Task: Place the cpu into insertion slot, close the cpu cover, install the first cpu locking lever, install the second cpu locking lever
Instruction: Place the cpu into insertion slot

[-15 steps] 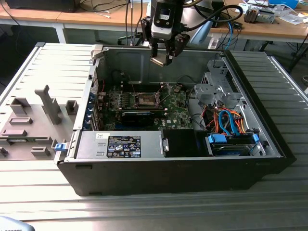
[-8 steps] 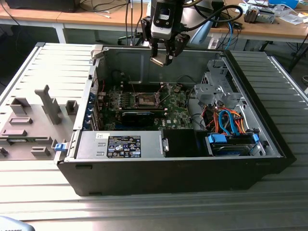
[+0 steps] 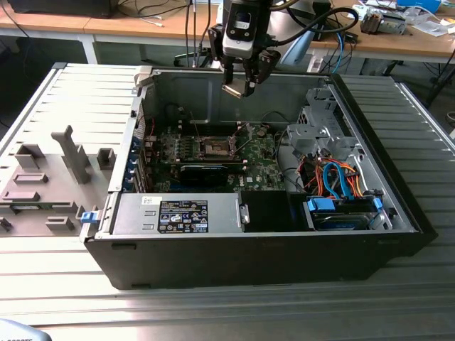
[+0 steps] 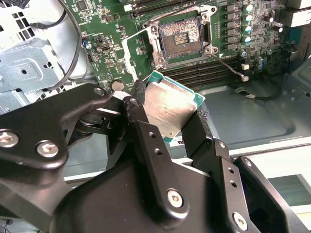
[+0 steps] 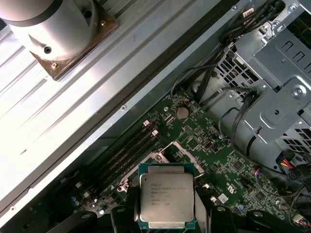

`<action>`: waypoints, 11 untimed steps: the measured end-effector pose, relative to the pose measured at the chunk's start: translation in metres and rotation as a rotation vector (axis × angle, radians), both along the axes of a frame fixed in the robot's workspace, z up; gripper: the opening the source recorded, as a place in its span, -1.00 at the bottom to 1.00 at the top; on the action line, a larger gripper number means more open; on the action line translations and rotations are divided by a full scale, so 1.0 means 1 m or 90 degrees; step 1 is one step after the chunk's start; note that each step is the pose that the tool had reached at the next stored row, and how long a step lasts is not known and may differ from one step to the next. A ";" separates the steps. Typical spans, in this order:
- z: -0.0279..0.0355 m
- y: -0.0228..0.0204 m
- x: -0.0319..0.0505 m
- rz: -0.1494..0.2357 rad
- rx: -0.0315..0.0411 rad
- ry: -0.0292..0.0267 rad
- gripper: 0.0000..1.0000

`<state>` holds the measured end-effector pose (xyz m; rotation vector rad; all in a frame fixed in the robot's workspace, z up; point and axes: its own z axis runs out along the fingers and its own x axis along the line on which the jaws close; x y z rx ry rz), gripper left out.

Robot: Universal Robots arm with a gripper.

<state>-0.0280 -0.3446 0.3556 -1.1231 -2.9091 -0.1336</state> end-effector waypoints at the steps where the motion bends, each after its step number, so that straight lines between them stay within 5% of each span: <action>1: 0.0000 0.0000 0.0000 -0.001 0.0000 0.0000 0.09; 11: 0.0000 0.0000 0.0000 -0.006 0.0000 0.0000 0.09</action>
